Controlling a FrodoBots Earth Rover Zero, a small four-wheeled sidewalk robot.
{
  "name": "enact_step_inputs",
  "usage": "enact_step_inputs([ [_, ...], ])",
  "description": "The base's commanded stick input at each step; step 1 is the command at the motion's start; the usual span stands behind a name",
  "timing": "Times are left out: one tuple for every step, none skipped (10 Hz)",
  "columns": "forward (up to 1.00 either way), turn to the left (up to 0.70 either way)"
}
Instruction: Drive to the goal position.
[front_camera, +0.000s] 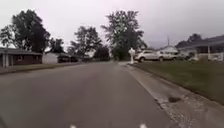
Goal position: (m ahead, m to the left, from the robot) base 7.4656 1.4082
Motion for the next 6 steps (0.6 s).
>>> enact_step_inputs([
  [1.0,0.0],
  [1.0,0.0],
  [1.0,0.0],
  [1.0,0.0],
  [1.0,0.0],
  [1.0,0.0],
])
